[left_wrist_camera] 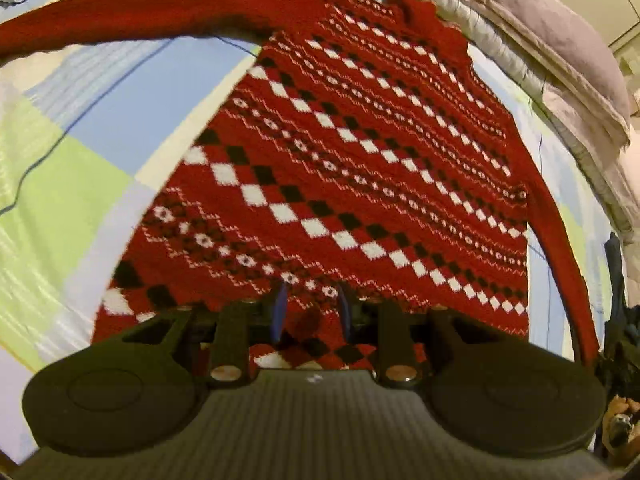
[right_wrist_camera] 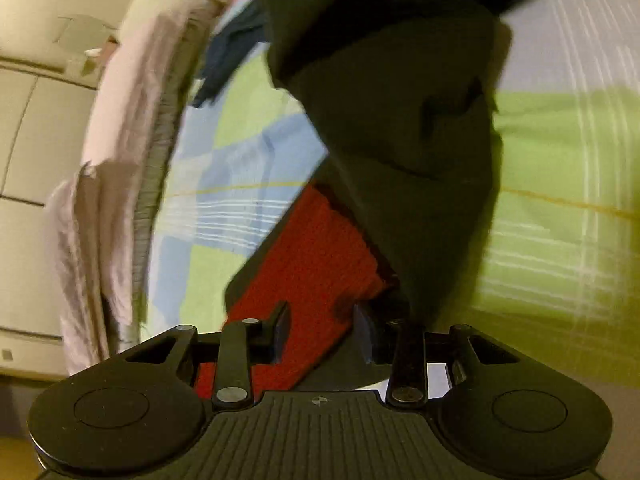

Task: Fold clothes
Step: 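Grasp the sweater sleeve cuff with the left gripper and pull it straight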

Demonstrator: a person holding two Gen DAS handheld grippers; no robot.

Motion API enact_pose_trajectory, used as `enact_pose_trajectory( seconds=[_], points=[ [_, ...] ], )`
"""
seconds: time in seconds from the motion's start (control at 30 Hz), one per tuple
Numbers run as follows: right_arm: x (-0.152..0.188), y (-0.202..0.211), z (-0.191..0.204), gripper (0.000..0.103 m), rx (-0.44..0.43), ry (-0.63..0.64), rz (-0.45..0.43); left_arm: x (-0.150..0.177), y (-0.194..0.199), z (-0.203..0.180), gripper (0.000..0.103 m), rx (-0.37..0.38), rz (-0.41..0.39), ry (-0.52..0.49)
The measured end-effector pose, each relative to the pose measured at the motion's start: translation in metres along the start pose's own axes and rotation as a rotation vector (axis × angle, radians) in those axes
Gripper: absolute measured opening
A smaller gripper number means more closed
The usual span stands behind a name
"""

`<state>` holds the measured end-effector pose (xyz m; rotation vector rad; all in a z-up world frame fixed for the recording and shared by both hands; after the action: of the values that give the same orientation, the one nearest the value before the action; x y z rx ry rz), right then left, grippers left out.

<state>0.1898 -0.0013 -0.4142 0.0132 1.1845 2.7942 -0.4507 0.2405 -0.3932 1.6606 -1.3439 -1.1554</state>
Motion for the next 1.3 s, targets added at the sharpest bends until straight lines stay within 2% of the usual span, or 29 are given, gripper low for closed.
enact_pose_trajectory(
  seconds=[0.03, 0.07, 0.1, 0.13, 0.27, 0.33, 0.4, 0.43, 0.47, 0.5, 0.53, 0.6, 0.73, 0.8, 0.97, 1.1, 1.13, 1.17, 1.2, 1.23, 1.3],
  points=[
    [-0.001, -0.003, 0.0, 0.037, 0.01, 0.008, 0.004, 0.0, -0.002, 0.0, 0.022, 0.0, 0.002, 0.007],
    [-0.002, -0.005, 0.002, 0.007, 0.027, 0.032, 0.006, -0.001, -0.005, 0.0, 0.022, 0.0, 0.005, 0.014],
    [-0.002, -0.006, 0.006, 0.0, 0.051, 0.075, 0.009, -0.001, -0.005, 0.001, 0.022, 0.0, 0.002, 0.018],
    [-0.003, -0.005, 0.013, 0.0, 0.084, 0.146, -0.011, -0.002, -0.004, 0.002, 0.022, 0.0, -0.003, 0.021],
    [-0.02, 0.016, 0.025, 0.0, 0.221, 0.346, -0.179, -0.006, -0.001, 0.009, 0.022, -0.004, -0.025, 0.029],
    [-0.027, 0.011, 0.021, 0.0, 0.329, 0.382, -0.155, -0.009, 0.002, 0.02, 0.023, -0.014, -0.036, 0.052],
    [-0.023, 0.012, 0.028, 0.0, 0.394, 0.434, -0.149, -0.017, 0.011, 0.036, 0.028, -0.023, -0.071, 0.085],
    [-0.019, 0.014, 0.034, 0.009, 0.418, 0.464, -0.153, -0.022, 0.016, 0.045, 0.03, -0.032, -0.098, 0.103],
    [-0.016, 0.015, 0.04, 0.028, 0.443, 0.494, -0.157, -0.028, 0.022, 0.055, 0.034, -0.041, -0.125, 0.12],
    [-0.008, 0.017, 0.048, 0.04, 0.453, 0.528, -0.17, -0.034, 0.028, 0.068, 0.036, -0.053, -0.154, 0.15],
    [0.002, 0.02, 0.057, 0.056, 0.453, 0.565, -0.188, -0.041, 0.035, 0.082, 0.037, -0.068, -0.184, 0.185],
    [0.028, 0.011, 0.071, 0.057, 0.416, 0.605, -0.161, -0.056, 0.049, 0.112, 0.042, -0.096, -0.245, 0.257],
    [0.1, -0.019, 0.084, 0.057, 0.326, 0.632, 0.045, -0.086, 0.073, 0.182, 0.046, -0.15, -0.365, 0.43],
    [0.139, -0.033, 0.088, 0.057, 0.321, 0.658, 0.117, -0.1, 0.082, 0.216, 0.048, -0.171, -0.417, 0.506],
    [0.22, -0.056, 0.097, 0.057, 0.323, 0.719, 0.215, -0.12, 0.103, 0.251, 0.048, -0.136, -0.512, 0.533],
    [0.26, -0.07, 0.104, 0.057, 0.34, 0.745, 0.253, -0.134, 0.121, 0.275, 0.047, -0.103, -0.588, 0.545],
    [0.266, -0.074, 0.106, 0.057, 0.345, 0.748, 0.256, -0.138, 0.125, 0.281, 0.045, -0.094, -0.607, 0.548],
    [0.272, -0.078, 0.108, 0.057, 0.35, 0.752, 0.259, -0.142, 0.13, 0.287, 0.037, -0.086, -0.626, 0.551],
    [0.276, -0.083, 0.11, 0.057, 0.353, 0.756, 0.262, -0.145, 0.134, 0.294, 0.011, -0.078, -0.644, 0.554],
    [0.28, -0.087, 0.114, 0.057, 0.357, 0.765, 0.262, -0.149, 0.139, 0.3, 0.001, -0.069, -0.663, 0.557],
    [0.287, -0.09, 0.119, 0.057, 0.365, 0.788, 0.259, -0.156, 0.148, 0.312, 0.001, -0.052, -0.701, 0.563]
  ],
)
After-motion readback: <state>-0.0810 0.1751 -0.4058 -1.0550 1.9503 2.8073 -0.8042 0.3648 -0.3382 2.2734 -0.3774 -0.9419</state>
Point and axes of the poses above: each gripper's, at about its wrist camera, not at the fingertips, and y roughly against the way its jaws point, z to its left, x to its underside, the point moved 7 cm from there along -y, roughly the way its jaws point, and after that the axes turned 6 degrees about z, right-handed, at the moved point
